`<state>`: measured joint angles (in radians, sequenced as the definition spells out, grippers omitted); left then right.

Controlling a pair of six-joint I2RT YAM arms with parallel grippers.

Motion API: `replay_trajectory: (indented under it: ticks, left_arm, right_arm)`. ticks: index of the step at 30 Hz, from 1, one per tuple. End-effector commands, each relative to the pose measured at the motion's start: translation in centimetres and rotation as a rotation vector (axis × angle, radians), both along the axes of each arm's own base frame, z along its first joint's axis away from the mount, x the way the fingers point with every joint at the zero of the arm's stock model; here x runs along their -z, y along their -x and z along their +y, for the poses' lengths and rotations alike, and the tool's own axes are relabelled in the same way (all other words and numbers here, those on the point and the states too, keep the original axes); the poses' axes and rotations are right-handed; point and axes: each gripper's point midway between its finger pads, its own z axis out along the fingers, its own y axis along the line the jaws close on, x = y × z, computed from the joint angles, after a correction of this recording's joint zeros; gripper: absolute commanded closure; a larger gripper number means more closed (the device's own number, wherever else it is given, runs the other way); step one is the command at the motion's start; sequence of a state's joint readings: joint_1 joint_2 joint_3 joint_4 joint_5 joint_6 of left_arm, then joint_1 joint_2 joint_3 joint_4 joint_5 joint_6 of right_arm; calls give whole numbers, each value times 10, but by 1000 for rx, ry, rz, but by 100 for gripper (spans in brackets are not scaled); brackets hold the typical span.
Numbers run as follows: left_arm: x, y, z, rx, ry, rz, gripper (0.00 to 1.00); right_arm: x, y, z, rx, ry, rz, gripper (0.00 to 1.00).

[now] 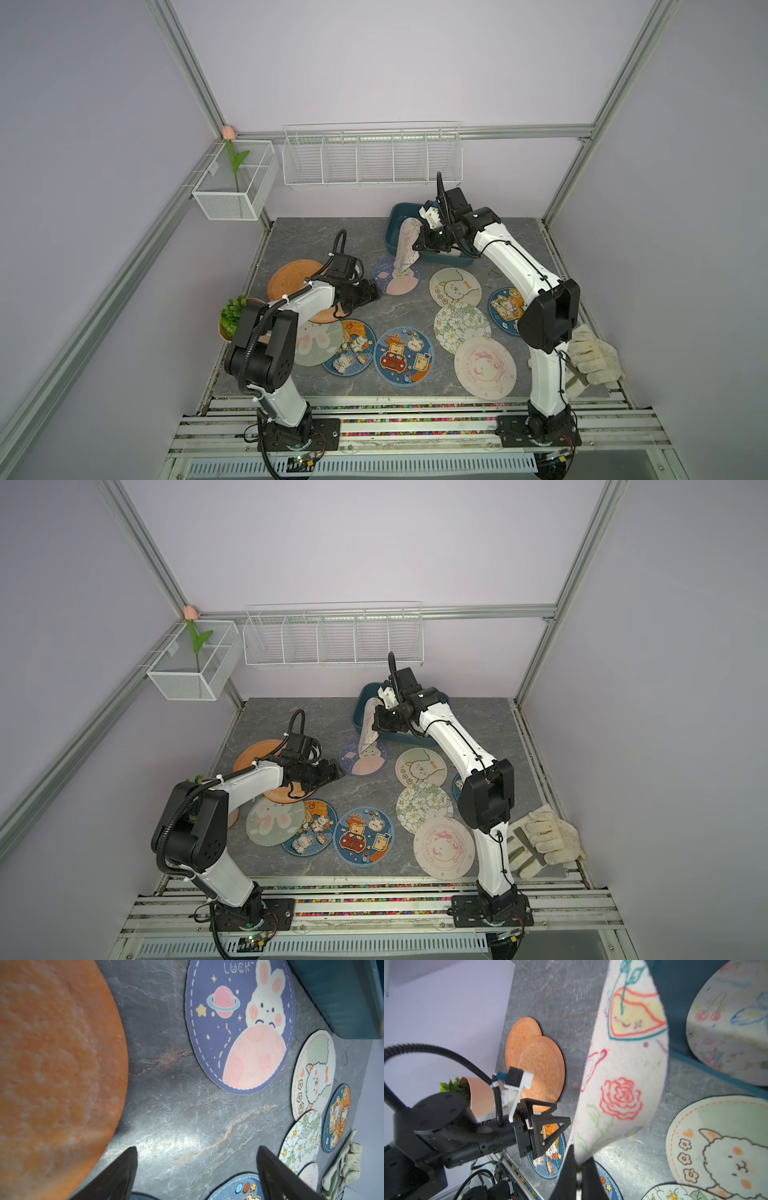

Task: Put the coasters into the storage box
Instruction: Place the coaster in the storage box.

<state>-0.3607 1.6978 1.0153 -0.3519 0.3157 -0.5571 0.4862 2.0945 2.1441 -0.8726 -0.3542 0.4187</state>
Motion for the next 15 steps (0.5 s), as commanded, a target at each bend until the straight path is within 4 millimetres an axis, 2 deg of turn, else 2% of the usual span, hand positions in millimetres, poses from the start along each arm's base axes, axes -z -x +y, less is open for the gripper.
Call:
replay_trajectory:
  ticks: [1,8,15]
  left_arm:
    - [-7,0,-1,0,15,-11,10]
    - [-7,-1,0,1,8,-9,8]
    - [-4,-2,0,8,-2,-2,7]
  right_arm:
    - [18,-19,-3,0,13,19,93]
    - [39,-73,-15,71,-11,3,93]
    - [69,-115,-49,174,9,-14,93]
